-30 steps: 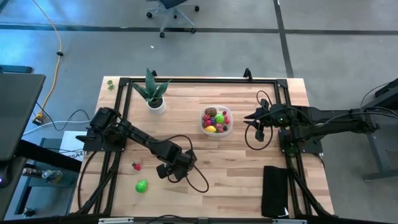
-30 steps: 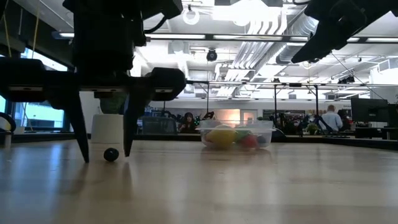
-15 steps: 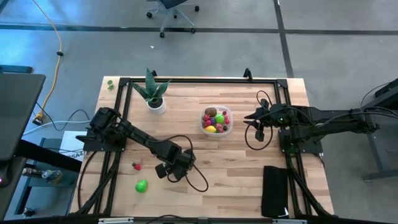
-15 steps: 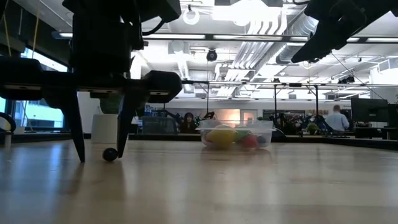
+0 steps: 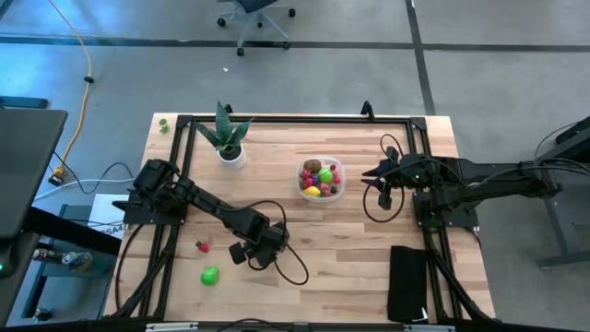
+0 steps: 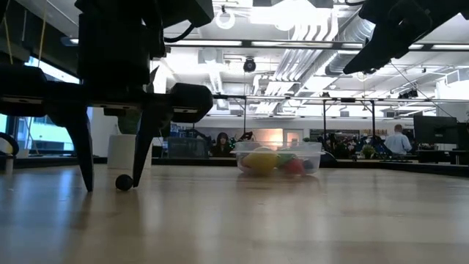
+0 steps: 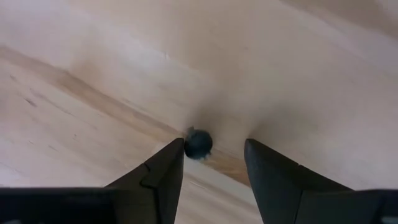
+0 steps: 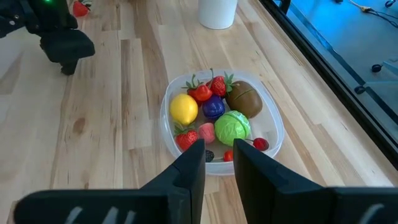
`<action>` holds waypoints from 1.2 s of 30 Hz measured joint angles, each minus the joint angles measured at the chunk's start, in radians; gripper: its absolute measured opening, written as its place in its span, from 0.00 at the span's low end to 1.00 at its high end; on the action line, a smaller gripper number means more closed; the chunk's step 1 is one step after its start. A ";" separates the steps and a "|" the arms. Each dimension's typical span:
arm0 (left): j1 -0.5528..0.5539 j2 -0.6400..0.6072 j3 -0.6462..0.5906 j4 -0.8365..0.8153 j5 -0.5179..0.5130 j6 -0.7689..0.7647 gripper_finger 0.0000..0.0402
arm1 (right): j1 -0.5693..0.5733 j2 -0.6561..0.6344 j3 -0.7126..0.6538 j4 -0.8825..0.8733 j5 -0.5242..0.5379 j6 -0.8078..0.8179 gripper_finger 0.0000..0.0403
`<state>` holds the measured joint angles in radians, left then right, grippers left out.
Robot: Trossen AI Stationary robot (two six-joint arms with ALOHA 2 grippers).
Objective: Pick and placing Produce into tupperware
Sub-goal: Put the blueberry into the transparent bin
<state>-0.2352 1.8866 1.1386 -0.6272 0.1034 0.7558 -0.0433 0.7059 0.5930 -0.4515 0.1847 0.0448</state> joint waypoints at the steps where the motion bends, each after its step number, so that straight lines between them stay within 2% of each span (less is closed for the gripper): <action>1: 0.000 0.001 0.002 0.002 0.003 0.009 0.40 | 0.000 0.000 0.000 0.000 0.000 0.000 0.18; 6: -0.001 0.001 0.007 0.035 0.018 0.074 0.40 | 0.000 0.000 0.000 0.000 0.000 0.000 0.18; 12: 0.000 0.001 0.007 0.033 0.019 0.083 0.40 | 0.000 0.000 0.000 0.000 0.000 0.000 0.18; 23: 0.000 0.014 0.009 0.026 0.016 0.033 0.40 | 0.000 0.000 0.000 0.000 0.000 0.000 0.18; 32: 0.000 0.014 0.009 0.013 0.016 0.016 0.24 | 0.000 0.000 0.000 0.000 0.000 0.000 0.18; 36: 0.000 0.014 0.009 0.012 0.016 0.010 0.20 | 0.000 0.000 0.000 0.000 0.000 0.000 0.18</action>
<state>-0.2352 1.9011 1.1481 -0.6155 0.1196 0.7663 -0.0433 0.7057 0.5930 -0.4515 0.1845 0.0448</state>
